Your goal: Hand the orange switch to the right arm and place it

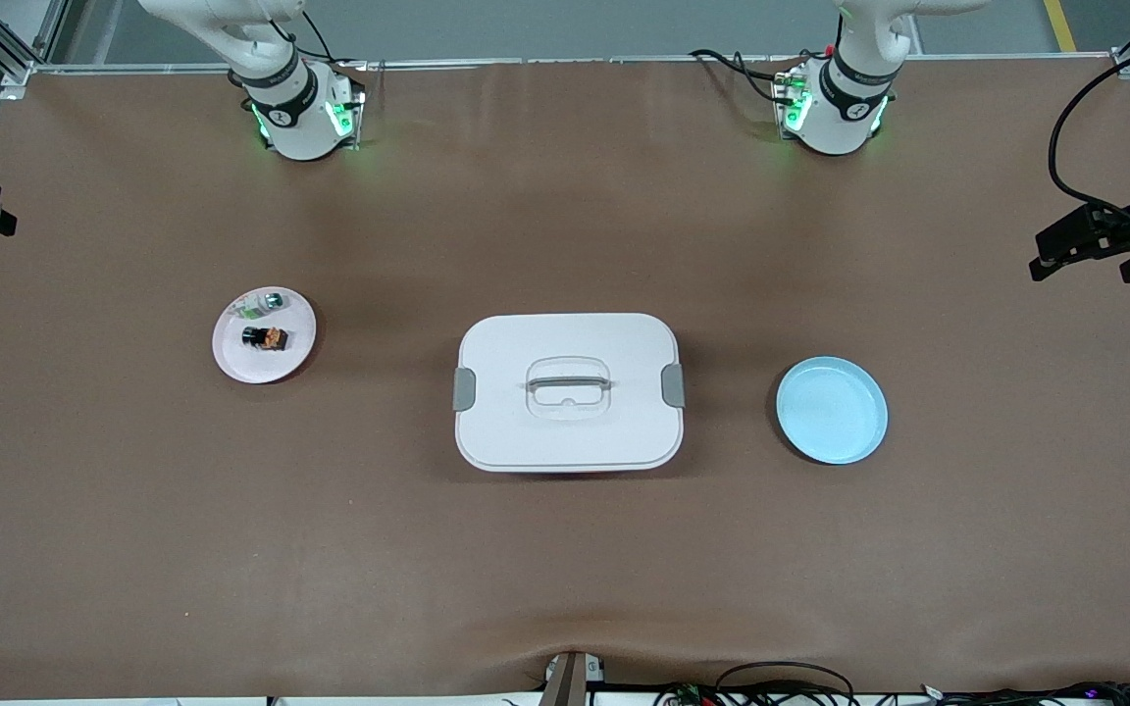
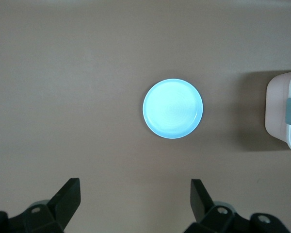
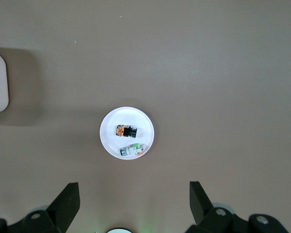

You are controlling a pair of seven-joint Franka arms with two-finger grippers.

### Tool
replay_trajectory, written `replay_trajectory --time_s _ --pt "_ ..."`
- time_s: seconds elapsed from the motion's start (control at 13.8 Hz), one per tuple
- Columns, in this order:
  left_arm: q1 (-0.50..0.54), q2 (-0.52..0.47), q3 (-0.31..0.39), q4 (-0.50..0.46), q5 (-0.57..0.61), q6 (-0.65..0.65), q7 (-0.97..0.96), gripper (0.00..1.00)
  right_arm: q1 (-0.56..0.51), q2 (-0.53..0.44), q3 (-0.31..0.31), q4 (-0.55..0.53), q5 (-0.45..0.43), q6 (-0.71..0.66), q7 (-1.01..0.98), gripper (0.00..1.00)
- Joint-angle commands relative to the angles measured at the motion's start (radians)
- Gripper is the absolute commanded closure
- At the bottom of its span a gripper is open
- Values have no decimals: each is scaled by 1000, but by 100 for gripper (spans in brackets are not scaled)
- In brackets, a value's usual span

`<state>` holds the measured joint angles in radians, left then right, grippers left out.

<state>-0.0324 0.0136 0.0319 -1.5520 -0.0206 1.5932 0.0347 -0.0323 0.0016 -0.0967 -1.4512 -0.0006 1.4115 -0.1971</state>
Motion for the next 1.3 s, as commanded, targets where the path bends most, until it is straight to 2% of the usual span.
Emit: replay_trajectory --time_s 0.0,0.94,1.23 --pt "2 9 -1 26 5 -21 -1 0 14 6 18 20 -2 -17 24 0" --pt "0 11 -1 24 5 -21 -2 0 43 0 23 21 1 -20 225 0" --pt "-1 11 -1 24 5 -21 -2 0 40 0 18 21 47 -62 225 0"
